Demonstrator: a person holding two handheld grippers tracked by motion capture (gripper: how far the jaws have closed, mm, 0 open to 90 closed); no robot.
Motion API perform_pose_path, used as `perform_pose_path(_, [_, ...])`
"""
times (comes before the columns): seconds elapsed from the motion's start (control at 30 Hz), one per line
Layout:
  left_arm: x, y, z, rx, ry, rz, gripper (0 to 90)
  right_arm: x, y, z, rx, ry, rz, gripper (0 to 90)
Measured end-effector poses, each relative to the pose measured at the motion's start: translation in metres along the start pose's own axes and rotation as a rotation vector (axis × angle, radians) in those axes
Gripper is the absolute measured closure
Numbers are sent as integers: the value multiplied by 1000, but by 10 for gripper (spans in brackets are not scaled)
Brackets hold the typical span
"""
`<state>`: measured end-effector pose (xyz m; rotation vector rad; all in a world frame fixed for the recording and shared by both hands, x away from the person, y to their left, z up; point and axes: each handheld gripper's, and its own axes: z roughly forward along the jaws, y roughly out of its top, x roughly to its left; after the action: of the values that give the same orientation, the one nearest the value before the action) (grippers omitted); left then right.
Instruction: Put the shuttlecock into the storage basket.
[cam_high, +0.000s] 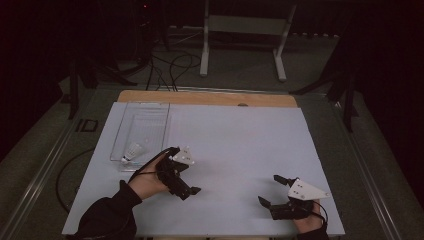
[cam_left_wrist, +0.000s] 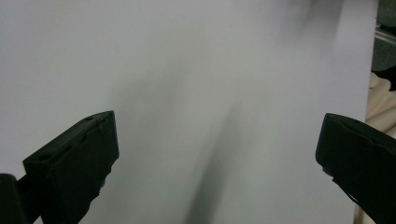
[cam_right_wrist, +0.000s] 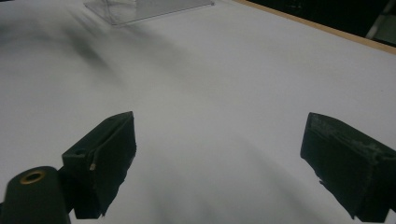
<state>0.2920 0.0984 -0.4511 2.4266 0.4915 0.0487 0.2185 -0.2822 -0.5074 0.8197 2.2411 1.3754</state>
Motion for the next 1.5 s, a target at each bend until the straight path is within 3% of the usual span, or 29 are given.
perform_pose_path(0.6, [-11, -36, -2, -41, -40, -10, 2, 0, 0, 0, 7, 3, 5, 105])
perform_pose_path(0.83, [-9, -54, -7, -62, -30, -25, 2, 0, 0, 1, 8, 5, 3, 105])
perform_pose_path(0.97, [-10, -63, -7, -39, -7, -35, 2, 1, 0, 1, 9, 5, 2, 105])
perform_pose_path(1.03, [-10, -68, -10, -63, 10, -36, 1, 1, 0, 1, 9, 4, 2, 105])
perform_pose_path(1.23, [-11, -79, -12, -53, 37, -75, 1, 1, 0, 1, 9, 4, 0, 105])
perform_pose_path(1.5, [-13, -93, -14, -94, 66, -110, 1, 1, 0, 1, 12, 3, -2, 105])
